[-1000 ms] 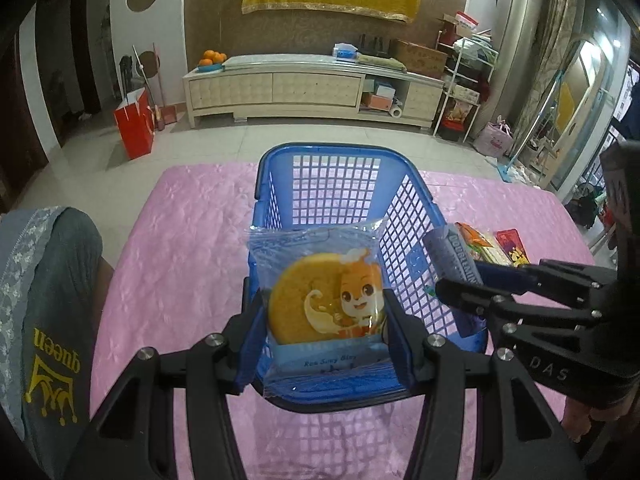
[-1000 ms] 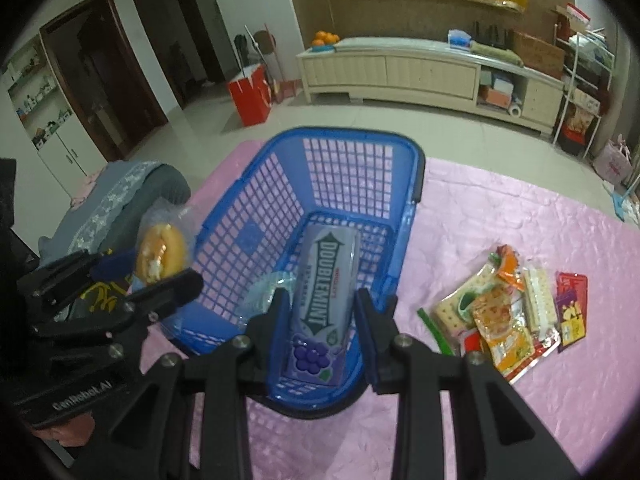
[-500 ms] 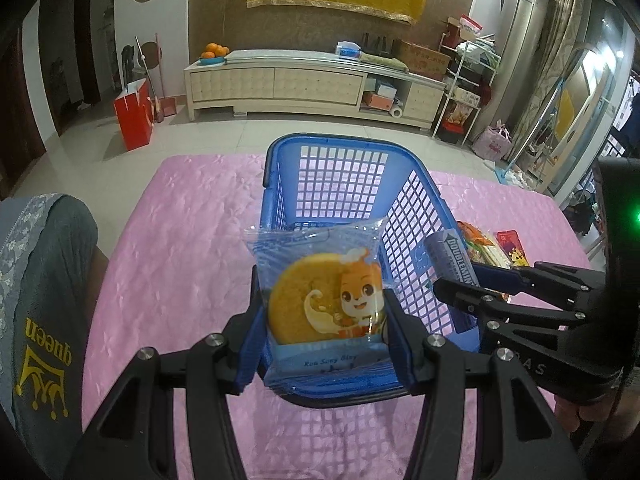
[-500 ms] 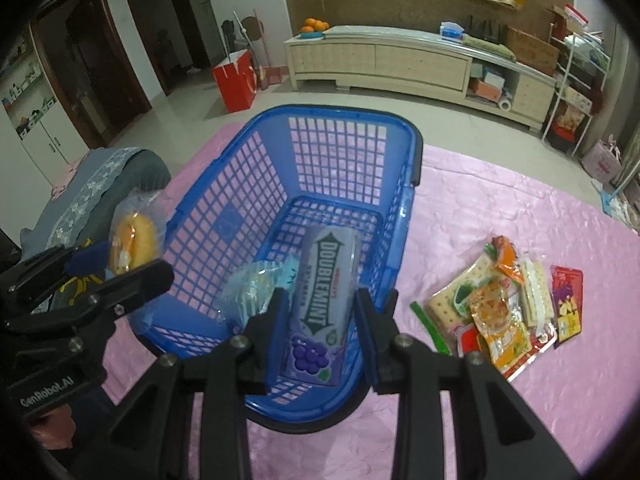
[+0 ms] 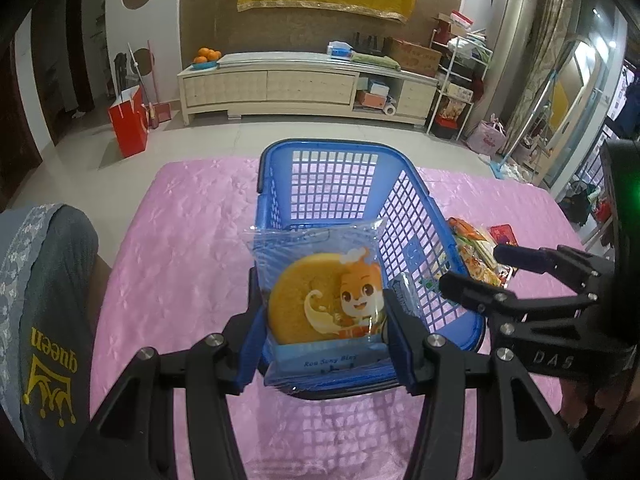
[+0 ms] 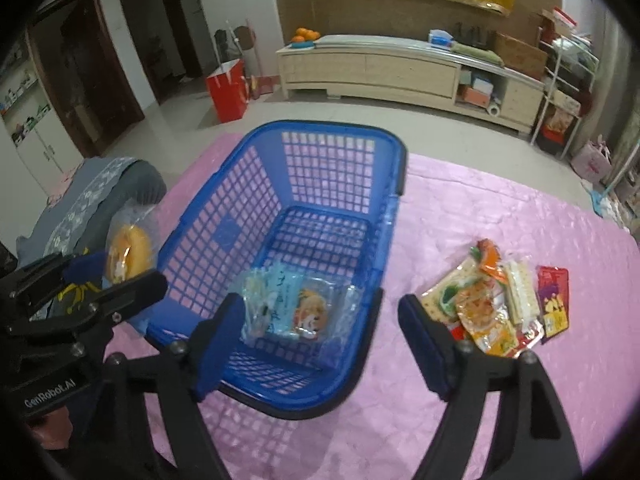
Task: Organize snacks
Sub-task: 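Lower the cake bag into the blue basket and open the left tool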
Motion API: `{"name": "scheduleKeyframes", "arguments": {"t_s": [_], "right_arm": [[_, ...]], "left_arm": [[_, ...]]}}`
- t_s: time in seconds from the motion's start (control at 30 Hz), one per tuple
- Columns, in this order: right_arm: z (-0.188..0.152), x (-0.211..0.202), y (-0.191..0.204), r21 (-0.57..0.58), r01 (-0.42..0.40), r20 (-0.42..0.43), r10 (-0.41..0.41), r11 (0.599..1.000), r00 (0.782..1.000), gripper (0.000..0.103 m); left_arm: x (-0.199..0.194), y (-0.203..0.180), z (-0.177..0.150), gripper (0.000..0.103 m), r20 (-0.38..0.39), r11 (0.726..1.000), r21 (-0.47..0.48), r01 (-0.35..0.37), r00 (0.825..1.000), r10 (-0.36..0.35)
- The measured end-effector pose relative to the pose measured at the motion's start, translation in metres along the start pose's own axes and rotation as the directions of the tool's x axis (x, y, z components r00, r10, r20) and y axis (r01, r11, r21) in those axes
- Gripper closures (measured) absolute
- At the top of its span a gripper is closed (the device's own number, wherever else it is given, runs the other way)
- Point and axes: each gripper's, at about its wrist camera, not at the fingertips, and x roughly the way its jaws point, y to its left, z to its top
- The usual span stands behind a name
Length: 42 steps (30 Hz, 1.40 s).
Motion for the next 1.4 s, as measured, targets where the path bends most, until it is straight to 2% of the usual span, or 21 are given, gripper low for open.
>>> {"name": "scheduleKeyframes", "arguments": {"t_s": [0.43, 0.7, 0.73, 0.8, 1.03, 1.4], "right_arm": [[0.001, 0.007, -0.035, 0.048, 0.044, -0.019, -0.043, 0.998, 0.999, 0.02], [-0.003, 0.018, -0.053, 0.093, 0.041, -0.035, -0.038, 0.995, 0.999, 0.02], [-0.003, 0.018, -0.055, 0.097, 0.04, -0.035, -0.037, 0.995, 0.999, 0.02], [-0.004, 0.017, -0.057, 0.098, 0.045, -0.033, -0.042, 0.994, 0.999, 0.02], [-0.009, 0.004, -0.064, 0.111, 0.042, -0.014, -0.04, 0.993, 0.999, 0.02], [-0.022, -0.047, -0.077, 0.128, 0.05, 0.048, -0.056, 0.991, 0.997, 0.02]], "left_arm": [[0.042, -0.022, 0.016, 0.051, -0.085, 0.998, 0.049, 0.042, 0.996, -0.038], [0.063, -0.034, 0.016, 0.049, -0.131, 0.996, 0.074, 0.04, 0.991, -0.03], [0.064, -0.035, 0.016, 0.047, -0.129, 0.996, 0.08, 0.034, 0.991, -0.023], [0.061, -0.037, 0.017, 0.033, -0.099, 0.996, 0.084, 0.01, 0.995, -0.001], [0.047, -0.042, 0.016, 0.029, -0.084, 0.995, 0.096, -0.004, 0.996, 0.012], [0.011, -0.067, 0.009, 0.029, -0.054, 0.997, 0.073, 0.036, 0.998, -0.033]]}}
